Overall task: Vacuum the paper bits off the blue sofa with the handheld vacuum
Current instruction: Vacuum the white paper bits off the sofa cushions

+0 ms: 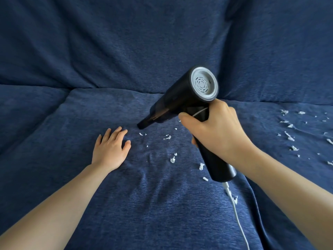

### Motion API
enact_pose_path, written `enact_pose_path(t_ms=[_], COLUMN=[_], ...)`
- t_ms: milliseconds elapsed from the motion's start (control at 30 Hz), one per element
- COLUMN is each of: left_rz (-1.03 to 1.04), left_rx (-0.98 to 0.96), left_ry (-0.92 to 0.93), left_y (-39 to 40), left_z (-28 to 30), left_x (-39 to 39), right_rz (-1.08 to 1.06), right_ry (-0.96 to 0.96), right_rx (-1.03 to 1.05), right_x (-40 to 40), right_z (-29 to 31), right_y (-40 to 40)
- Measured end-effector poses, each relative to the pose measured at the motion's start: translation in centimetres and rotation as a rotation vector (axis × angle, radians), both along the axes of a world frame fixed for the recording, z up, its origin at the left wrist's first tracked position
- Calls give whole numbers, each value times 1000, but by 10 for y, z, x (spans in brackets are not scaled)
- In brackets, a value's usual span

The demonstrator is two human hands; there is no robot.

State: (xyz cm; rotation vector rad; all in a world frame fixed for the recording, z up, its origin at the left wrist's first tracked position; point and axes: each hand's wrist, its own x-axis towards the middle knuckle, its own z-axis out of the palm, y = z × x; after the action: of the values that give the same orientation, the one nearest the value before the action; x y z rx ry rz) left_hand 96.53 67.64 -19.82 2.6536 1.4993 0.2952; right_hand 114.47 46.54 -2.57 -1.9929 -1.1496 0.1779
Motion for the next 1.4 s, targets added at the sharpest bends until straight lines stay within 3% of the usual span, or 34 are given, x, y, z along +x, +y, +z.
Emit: enact_pose_path(t_ms=[433, 700, 1033, 1400], left_rz=[21, 92, 91, 101], left_rx=[-2, -121, -84, -64], left_ry=[11, 66, 35, 61], left_y=[-1, -37, -63, -65], left_z=[0, 6, 0, 0], left_x=[3, 17, 3, 4], right_rz=[-107, -5, -18, 32], right_ry=[-50, 36, -124, 31], right_rx=[14, 57, 34, 41], right_x=[27, -7, 6, 10], right_z=[9, 15, 3, 15], right_y=[-23, -35, -41, -68])
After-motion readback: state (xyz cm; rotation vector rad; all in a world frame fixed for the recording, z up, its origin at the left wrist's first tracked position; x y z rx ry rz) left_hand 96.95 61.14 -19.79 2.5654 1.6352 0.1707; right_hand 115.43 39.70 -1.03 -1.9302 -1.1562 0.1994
